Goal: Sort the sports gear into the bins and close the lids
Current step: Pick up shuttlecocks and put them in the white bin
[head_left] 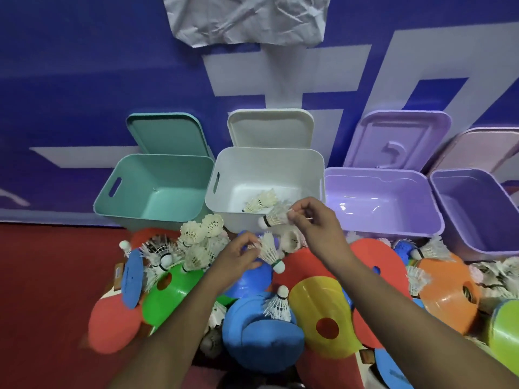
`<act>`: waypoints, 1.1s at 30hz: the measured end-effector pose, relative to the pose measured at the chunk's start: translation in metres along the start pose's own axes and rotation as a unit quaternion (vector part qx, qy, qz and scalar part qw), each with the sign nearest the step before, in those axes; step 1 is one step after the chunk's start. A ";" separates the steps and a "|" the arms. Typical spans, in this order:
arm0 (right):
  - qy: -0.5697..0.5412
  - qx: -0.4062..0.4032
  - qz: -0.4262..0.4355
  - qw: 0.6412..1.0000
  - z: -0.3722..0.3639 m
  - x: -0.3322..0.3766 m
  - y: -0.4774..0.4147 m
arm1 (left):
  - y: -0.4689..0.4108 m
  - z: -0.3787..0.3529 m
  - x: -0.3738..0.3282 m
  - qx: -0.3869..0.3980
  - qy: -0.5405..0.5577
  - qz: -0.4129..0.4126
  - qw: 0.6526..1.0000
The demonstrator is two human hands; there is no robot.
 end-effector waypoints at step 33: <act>0.366 0.217 -0.025 0.905 -0.254 -0.040 -0.012 | 0.012 0.242 0.037 -0.021 -0.001 -0.044 0.999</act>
Point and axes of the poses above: each hand's wrist, its own y-axis away from the middle knuckle, its own z-axis out of the back of the hand, x = y × z, the point moved 1 cm from there along -y, towards the middle knuckle, and after that the axes turned 13 degrees about z, right-handed, at the moved point
